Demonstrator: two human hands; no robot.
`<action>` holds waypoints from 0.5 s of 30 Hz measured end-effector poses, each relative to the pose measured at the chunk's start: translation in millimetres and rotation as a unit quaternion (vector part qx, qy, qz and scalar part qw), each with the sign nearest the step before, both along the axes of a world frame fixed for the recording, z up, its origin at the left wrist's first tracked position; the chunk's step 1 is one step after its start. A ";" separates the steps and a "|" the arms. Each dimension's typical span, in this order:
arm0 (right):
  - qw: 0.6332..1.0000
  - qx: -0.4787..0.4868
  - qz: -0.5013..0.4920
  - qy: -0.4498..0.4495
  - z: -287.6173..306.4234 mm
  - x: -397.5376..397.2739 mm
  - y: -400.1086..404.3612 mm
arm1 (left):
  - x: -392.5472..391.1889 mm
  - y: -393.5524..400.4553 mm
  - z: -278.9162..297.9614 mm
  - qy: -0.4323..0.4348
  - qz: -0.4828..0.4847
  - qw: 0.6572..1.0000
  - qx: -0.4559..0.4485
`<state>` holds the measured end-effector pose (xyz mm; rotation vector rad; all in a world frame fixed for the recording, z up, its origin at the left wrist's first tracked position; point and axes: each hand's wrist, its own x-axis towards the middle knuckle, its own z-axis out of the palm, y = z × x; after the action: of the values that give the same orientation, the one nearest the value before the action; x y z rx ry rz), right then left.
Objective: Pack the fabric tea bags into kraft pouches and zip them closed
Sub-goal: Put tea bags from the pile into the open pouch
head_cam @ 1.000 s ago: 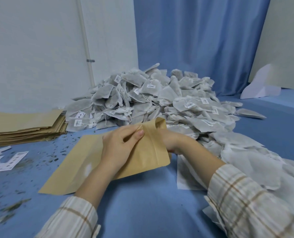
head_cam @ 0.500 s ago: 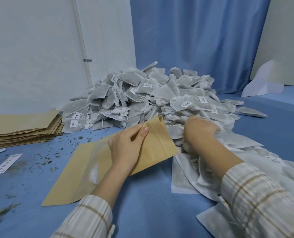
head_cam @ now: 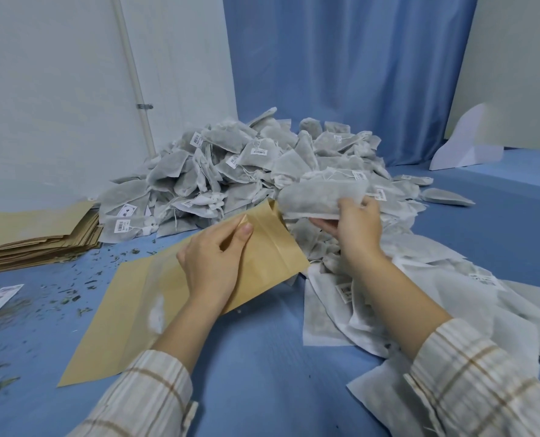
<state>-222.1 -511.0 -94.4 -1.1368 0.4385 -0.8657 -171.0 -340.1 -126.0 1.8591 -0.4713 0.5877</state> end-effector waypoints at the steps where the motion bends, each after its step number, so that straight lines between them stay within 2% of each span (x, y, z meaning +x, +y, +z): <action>1: 0.999 0.011 0.045 0.010 -1.5 -0.2 2.3 | -1.3 1.2 0.4 -0.005 -0.008 1.000 0.004; 3: 0.986 -0.027 0.157 0.048 -5.1 -2.2 9.8 | -4.7 3.0 0.8 -0.022 -0.025 0.999 0.011; 5: 0.949 -0.138 0.257 0.123 -9.6 -5.3 18.7 | -9.7 4.0 1.4 -0.039 -0.046 0.998 0.013; 6: 0.917 -0.237 0.270 0.171 -10.2 -6.8 21.8 | -12.6 4.6 1.4 -0.051 -0.058 0.997 0.019; 8: 0.830 -0.434 0.246 0.250 -7.5 -9.3 26.7 | -17.2 6.5 1.2 -0.075 -0.073 0.994 0.036; 9: 0.795 -0.485 0.246 0.269 -4.7 -12.0 30.2 | -18.8 7.9 0.9 -0.081 -0.077 0.993 0.041; 10: 0.778 -0.499 0.258 0.280 -0.5 -15.6 33.5 | -20.0 10.1 0.7 -0.083 -0.079 0.993 0.041; 12: 0.774 -0.490 0.289 0.278 4.6 -21.5 38.7 | -22.2 15.2 1.5 -0.086 -0.085 0.992 0.032; 15: 0.798 -0.427 0.332 0.264 9.8 -33.3 48.0 | -30.5 18.9 5.2 -0.093 -0.107 0.990 0.015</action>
<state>-255.4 -463.0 -84.7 -2.2230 0.0312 -0.0482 -201.5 -321.2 -120.8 1.7608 -0.7959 0.6142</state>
